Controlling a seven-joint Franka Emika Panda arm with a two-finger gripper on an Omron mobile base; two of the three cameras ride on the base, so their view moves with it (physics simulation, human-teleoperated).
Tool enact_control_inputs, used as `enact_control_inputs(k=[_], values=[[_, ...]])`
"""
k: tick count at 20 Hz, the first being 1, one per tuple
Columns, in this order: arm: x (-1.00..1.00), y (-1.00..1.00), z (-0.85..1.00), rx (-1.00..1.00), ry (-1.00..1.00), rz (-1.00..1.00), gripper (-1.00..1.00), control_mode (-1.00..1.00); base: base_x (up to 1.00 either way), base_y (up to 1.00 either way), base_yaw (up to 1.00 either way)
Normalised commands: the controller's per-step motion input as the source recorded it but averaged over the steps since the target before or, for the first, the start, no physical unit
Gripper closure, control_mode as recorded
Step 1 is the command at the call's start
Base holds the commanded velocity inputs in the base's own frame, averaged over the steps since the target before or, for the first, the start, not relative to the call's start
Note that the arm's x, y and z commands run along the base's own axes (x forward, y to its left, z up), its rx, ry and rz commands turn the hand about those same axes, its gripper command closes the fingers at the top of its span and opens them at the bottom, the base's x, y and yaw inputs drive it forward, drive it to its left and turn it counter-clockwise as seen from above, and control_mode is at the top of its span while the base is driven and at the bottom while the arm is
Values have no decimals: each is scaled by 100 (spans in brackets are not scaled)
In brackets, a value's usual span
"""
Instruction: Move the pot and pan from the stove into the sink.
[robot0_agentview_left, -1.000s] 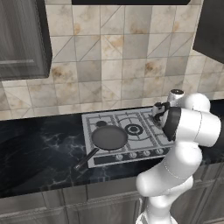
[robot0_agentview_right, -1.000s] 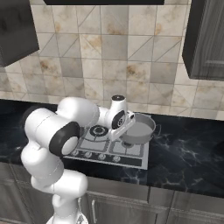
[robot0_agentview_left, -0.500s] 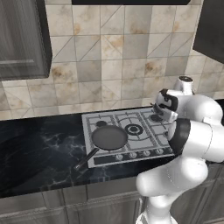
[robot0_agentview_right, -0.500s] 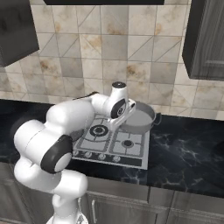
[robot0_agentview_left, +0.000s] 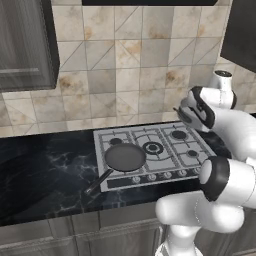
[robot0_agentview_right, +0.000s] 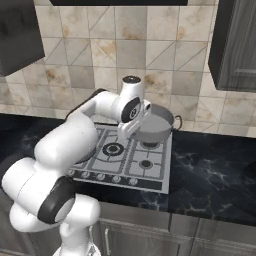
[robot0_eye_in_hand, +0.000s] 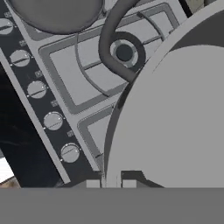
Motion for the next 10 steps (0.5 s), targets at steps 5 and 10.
enact_control_inputs(k=[5, 10], values=[[-70, 12, 39, -2, -9, 12, 100, -100, 0, 0, 0], [-66, 6, 11, -2, -18, 15, 100, -100, 0, 0, 0]])
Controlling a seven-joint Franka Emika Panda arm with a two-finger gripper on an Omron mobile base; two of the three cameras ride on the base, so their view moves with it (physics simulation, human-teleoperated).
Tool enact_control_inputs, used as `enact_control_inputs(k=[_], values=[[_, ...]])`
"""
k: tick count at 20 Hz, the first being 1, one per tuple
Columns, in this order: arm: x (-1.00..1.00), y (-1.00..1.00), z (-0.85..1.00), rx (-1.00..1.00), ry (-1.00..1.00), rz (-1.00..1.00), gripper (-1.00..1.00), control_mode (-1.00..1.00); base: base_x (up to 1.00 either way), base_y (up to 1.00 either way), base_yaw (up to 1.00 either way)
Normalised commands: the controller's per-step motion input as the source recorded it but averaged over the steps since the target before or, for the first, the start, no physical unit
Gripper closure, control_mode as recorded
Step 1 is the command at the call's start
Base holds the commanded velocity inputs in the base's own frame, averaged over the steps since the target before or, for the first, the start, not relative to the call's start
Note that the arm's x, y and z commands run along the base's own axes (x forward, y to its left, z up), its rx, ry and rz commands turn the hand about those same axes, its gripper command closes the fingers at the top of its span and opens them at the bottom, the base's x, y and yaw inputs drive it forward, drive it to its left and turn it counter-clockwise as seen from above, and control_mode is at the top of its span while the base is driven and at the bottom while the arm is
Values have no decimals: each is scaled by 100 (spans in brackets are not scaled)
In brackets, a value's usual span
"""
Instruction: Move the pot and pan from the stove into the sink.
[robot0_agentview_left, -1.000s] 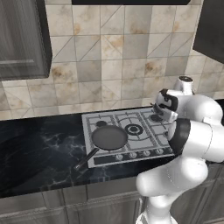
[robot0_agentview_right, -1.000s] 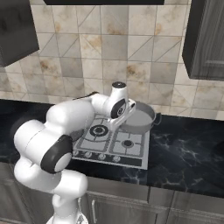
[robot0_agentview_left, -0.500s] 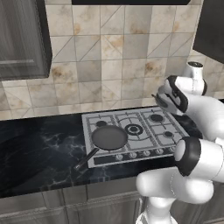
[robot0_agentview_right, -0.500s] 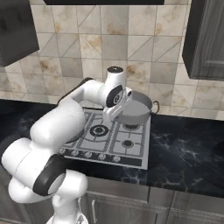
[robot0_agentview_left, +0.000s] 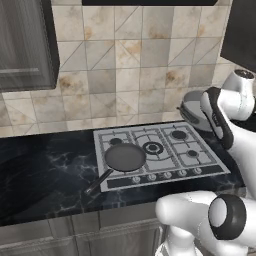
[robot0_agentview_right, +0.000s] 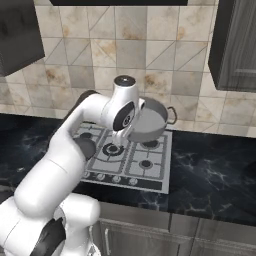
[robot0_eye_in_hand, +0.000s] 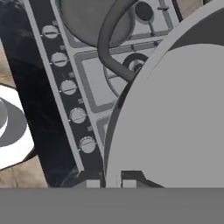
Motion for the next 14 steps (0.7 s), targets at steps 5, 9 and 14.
enact_control_inputs(k=[5, 9, 14], values=[[-63, 8, 9, -4, -19, 16, 100, -100, 0, 0, 0], [-61, 20, 15, -6, -12, 18, 100, -100, 0, 0, 0], [-58, 33, 26, -7, -1, 21, 100, -100, 0, 0, 0]])
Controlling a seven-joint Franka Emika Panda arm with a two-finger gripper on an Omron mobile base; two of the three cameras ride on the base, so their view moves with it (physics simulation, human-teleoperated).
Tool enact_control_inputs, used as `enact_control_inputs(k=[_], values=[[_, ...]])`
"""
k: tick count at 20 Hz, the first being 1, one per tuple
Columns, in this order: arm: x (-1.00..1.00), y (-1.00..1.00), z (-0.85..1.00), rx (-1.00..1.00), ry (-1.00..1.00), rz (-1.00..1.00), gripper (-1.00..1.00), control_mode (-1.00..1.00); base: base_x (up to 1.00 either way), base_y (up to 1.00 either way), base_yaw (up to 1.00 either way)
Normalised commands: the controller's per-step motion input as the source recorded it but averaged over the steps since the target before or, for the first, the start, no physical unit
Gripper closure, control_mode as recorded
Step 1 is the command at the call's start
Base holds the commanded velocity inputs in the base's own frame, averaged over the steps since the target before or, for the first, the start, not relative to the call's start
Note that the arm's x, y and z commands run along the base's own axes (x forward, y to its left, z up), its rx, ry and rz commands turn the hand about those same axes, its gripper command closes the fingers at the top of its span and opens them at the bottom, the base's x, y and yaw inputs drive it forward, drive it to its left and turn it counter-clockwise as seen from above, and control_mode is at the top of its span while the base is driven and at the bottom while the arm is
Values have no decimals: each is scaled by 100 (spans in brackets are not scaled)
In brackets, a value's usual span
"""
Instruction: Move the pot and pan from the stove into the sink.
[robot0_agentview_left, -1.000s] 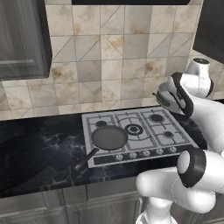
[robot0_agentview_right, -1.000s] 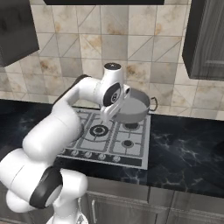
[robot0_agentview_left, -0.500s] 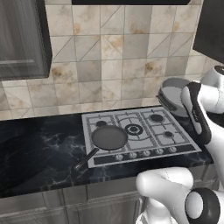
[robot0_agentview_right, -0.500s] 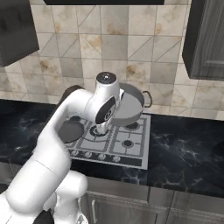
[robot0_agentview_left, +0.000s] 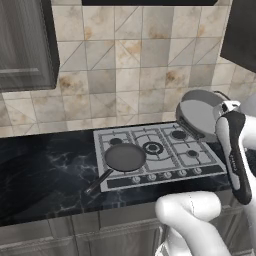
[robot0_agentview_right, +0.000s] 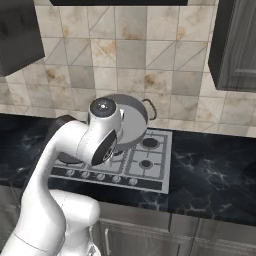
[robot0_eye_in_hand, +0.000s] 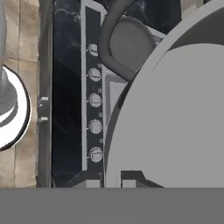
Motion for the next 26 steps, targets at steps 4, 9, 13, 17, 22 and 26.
enact_control_inputs(k=[4, 9, 13, 17, 22, 26], values=[[-60, 36, 29, -9, 0, 22, 100, -100, 0, 0, 0], [-60, 38, 17, -11, 3, 24, 100, -100, 0, 0, 0], [-10, 0, 0, 0, 0, 1, 100, -100, 0, 0, 0], [0, 0, 0, 0, 0, 0, 100, -100, 0, 0, 0], [-3, 0, 0, 0, 0, 0, 100, -100, 0, 0, 0], [-6, 0, 0, 0, 0, 0, 100, 100, -28, 0, 0]])
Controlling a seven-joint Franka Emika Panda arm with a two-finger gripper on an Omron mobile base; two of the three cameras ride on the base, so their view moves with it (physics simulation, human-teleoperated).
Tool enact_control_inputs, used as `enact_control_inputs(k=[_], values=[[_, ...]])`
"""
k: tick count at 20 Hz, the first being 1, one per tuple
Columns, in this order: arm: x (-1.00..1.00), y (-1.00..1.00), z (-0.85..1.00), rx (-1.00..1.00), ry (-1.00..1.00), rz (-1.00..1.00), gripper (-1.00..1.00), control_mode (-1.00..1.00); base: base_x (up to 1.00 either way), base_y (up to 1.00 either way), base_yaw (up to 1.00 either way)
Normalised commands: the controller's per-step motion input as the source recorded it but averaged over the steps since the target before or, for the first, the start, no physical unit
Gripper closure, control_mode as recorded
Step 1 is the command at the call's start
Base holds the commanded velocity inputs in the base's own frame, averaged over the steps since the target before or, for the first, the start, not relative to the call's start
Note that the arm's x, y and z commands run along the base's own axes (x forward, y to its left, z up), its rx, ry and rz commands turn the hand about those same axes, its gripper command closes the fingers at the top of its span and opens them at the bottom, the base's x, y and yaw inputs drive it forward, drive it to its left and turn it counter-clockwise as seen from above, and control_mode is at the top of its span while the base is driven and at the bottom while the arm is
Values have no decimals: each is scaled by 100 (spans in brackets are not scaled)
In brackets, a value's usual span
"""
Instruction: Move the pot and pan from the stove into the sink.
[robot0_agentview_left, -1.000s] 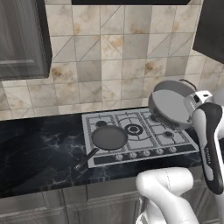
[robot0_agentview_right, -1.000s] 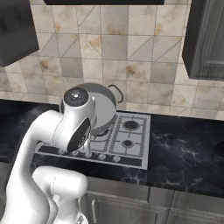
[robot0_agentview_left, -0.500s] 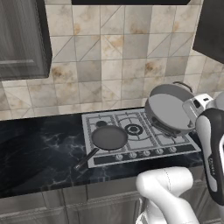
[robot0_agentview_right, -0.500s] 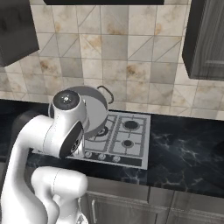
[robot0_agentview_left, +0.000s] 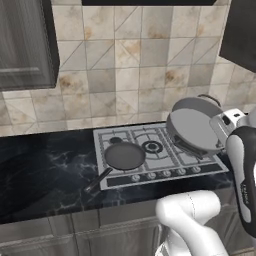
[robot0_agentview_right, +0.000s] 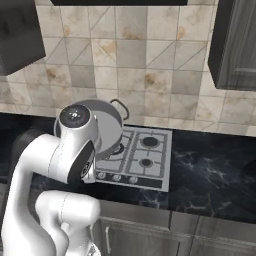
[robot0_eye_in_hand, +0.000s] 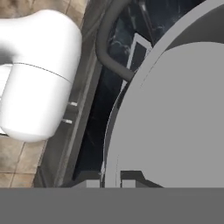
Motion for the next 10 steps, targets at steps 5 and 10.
enact_control_inputs(k=[5, 10], values=[[0, 0, 0, 0, 0, 0, 100, 100, -55, -3, 0], [0, 0, 0, 0, 0, 0, 100, 100, -54, -3, 0]])
